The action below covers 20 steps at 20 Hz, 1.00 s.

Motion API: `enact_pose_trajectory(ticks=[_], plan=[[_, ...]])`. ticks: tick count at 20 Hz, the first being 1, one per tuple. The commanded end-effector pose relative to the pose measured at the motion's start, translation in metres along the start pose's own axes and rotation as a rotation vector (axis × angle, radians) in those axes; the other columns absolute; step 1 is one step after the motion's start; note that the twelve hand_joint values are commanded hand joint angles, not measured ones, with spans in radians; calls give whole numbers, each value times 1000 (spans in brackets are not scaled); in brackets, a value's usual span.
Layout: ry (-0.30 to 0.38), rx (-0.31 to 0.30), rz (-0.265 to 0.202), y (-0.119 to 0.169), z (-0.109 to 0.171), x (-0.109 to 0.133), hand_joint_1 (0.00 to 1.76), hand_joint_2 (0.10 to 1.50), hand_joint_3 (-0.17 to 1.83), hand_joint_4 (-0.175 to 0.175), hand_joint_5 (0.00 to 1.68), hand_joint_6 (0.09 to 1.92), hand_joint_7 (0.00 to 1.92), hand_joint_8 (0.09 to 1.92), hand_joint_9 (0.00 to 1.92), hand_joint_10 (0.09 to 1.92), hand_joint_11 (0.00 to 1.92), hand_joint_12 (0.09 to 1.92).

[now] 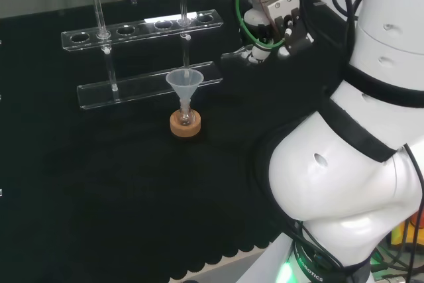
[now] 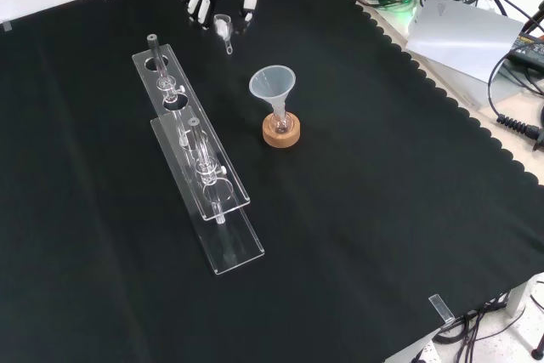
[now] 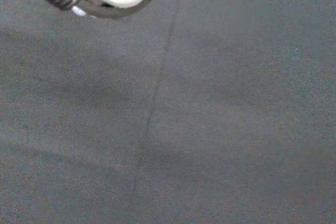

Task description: Pour all the NaCl from the weighing funnel into the round-bottom flask.

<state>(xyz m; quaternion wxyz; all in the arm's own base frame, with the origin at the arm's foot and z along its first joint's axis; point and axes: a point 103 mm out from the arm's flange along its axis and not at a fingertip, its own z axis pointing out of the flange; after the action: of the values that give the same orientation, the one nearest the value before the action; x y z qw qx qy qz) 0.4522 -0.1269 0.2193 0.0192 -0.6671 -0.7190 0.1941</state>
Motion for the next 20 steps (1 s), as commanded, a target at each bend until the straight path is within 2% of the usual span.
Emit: enact_pose_trajectory(ticks=[1,8,20], plan=[[-33,26,5,-21,-16,-2,1068,744,635,175,1110,950,631,679,1006,397,678,1141],[-51,36,-22,-27,-37,8,1068,741,642,175,1110,953,626,678,1002,396,676,1143],[-122,51,-81,-34,-66,55,1068,735,657,175,1108,961,617,676,994,396,673,1146]])
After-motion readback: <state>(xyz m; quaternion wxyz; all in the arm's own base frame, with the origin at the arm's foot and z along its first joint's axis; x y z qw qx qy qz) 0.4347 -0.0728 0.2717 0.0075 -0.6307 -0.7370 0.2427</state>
